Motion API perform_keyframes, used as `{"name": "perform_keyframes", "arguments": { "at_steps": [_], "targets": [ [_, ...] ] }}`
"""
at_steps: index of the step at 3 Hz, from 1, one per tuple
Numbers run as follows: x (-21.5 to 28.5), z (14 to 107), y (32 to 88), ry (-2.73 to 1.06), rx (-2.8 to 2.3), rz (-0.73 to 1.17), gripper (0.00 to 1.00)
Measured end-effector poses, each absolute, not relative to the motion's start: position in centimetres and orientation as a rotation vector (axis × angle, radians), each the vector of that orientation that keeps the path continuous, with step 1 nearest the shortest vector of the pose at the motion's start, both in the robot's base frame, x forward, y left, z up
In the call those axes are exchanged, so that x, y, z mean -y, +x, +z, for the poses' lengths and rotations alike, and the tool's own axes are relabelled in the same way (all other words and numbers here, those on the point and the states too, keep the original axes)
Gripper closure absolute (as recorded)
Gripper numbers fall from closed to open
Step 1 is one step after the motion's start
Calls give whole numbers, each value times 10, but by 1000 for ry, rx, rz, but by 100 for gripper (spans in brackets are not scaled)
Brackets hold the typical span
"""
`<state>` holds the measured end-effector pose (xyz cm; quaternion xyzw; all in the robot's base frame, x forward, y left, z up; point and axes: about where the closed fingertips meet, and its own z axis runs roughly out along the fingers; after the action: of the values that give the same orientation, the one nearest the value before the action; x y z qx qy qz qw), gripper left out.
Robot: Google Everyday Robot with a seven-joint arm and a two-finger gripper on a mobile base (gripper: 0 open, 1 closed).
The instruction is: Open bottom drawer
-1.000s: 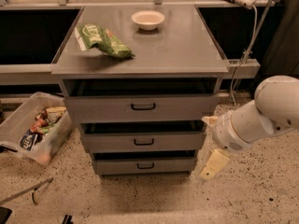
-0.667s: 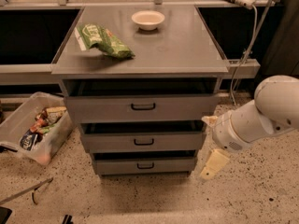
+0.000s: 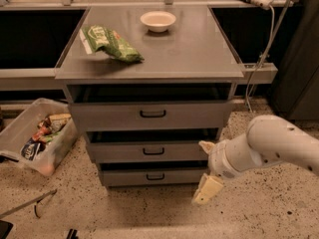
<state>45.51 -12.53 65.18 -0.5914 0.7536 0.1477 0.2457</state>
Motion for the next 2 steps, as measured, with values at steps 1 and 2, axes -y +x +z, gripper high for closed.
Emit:
{"name": "perform_keyframes", "arguments": {
  "at_steps": [1, 2],
  "targets": [
    [107, 617, 451, -1628, -2005, 445, 0],
    [107, 617, 451, -1628, -2005, 445, 0]
  ]
}}
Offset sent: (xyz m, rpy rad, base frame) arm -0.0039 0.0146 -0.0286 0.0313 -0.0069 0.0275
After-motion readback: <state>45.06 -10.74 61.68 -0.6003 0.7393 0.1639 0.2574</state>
